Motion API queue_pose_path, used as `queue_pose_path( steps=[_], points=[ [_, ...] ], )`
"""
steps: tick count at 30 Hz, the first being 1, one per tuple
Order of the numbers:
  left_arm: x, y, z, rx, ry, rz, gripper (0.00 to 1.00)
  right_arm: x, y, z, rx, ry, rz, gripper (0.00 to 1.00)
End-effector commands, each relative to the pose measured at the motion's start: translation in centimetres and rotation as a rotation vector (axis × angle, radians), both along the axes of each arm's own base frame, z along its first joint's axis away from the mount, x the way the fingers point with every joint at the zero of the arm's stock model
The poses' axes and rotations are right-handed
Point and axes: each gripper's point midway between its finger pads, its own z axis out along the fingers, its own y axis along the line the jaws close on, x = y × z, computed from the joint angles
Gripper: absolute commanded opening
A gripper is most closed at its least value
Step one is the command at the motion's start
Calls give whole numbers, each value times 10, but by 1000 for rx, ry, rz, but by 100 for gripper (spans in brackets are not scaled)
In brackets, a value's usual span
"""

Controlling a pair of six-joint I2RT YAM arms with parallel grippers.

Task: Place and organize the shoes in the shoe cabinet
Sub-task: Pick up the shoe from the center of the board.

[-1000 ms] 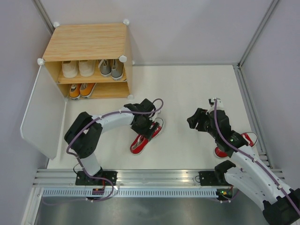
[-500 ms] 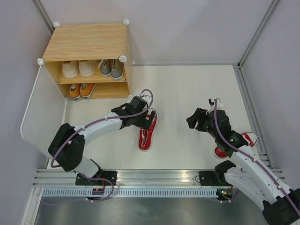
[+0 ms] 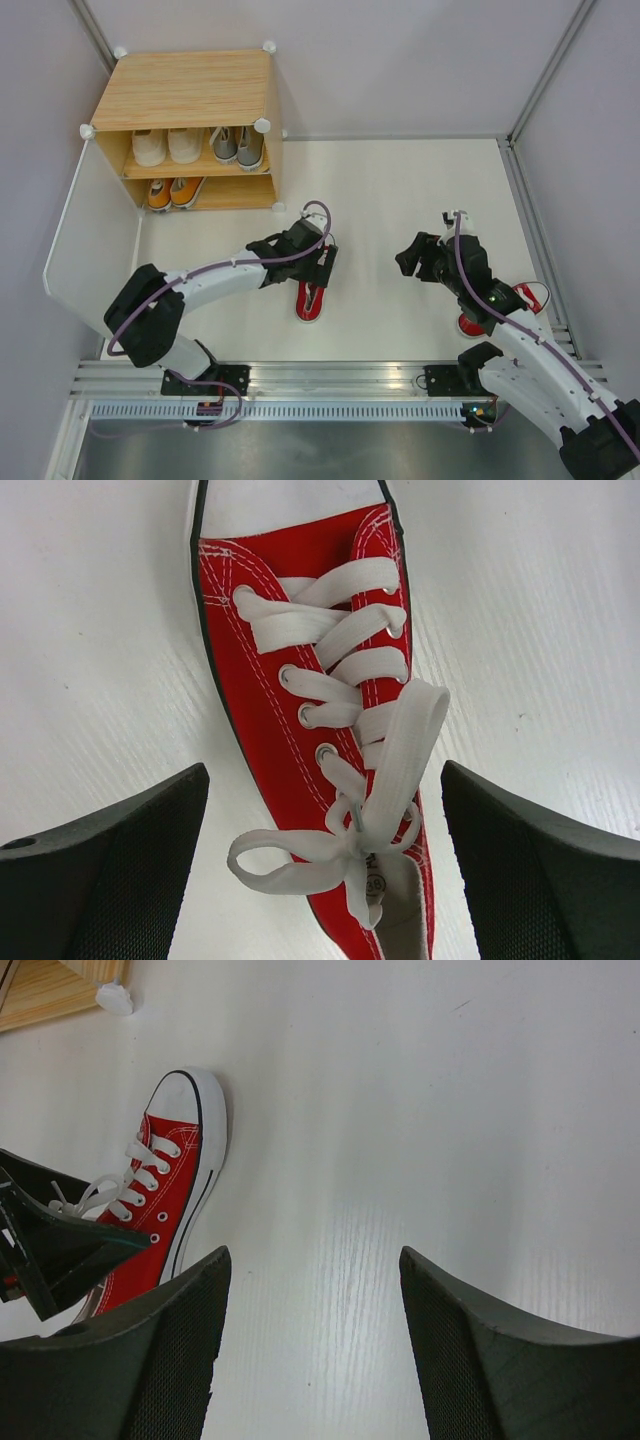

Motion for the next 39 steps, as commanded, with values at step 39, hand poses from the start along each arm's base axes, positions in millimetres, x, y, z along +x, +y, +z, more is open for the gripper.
queue_pose_path(
  steps=[39],
  points=[
    [-47,-3,-56,20,-73,189,73,0,7,-6,21,0,37,72]
  ],
)
